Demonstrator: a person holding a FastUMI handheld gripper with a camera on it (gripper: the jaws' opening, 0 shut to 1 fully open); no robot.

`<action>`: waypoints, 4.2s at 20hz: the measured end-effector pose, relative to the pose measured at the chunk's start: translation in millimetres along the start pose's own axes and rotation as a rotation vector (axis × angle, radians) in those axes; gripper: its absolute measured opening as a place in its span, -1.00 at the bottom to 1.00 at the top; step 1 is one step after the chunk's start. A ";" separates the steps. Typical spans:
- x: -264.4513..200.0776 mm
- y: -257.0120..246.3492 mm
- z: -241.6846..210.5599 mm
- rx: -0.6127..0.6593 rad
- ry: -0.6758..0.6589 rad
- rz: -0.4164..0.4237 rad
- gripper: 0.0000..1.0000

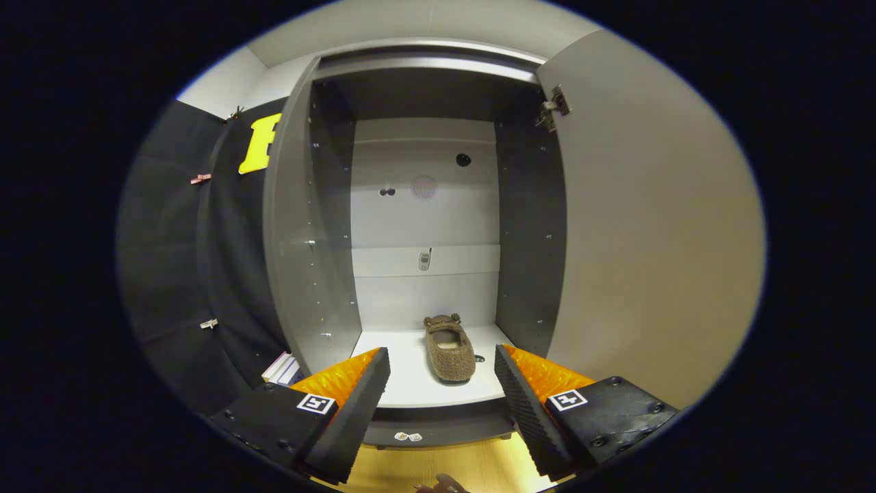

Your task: Open the shoe cabinet door, grab the shoes and put them into the shoe cabinet, then close the shoe cabinet door.

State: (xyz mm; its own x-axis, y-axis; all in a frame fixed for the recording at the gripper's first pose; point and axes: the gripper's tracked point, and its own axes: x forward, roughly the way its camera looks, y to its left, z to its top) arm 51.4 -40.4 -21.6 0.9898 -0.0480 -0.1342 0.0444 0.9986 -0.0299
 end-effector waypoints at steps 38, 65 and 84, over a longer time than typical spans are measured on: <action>-214.8 -278.2 3.0 0.066 -0.029 -0.062 0.95; -175.4 -110.7 -9.9 0.109 0.005 0.305 0.95; -142.3 26.7 -13.8 0.053 -0.026 0.353 0.96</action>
State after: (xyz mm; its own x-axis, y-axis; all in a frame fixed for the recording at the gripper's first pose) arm -90.1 -7.3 -17.0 0.9484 0.3002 -0.1019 -0.2947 0.9534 0.0652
